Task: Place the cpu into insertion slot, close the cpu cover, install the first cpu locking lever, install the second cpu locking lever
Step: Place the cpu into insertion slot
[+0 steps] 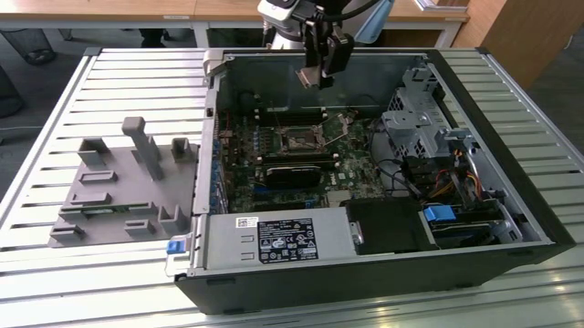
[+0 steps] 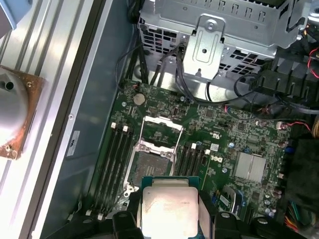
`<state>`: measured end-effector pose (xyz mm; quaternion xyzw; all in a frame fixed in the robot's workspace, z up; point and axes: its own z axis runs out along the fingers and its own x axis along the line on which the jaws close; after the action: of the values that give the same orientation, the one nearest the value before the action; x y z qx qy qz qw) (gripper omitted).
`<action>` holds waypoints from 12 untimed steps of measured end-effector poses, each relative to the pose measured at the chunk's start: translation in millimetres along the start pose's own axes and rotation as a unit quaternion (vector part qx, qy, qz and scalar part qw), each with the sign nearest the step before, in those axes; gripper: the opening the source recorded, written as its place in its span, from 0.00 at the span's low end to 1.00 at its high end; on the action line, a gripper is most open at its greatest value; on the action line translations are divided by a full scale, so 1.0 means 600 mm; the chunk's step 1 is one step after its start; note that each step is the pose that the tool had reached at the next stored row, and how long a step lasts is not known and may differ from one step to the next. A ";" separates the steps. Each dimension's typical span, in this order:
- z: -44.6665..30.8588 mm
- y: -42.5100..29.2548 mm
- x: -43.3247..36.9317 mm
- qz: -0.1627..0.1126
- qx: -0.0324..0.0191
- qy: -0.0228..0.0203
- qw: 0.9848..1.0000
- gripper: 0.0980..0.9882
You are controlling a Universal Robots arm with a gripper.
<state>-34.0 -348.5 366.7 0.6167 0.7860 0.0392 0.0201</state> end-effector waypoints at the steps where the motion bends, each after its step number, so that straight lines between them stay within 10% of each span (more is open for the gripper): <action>1: 0.000 0.000 0.000 0.003 0.000 0.000 1.000 0.50; 12: 0.004 0.000 0.000 0.053 -0.001 -0.005 0.999 0.50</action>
<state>-34.0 -348.5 364.2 0.6573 0.7524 0.0378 0.0224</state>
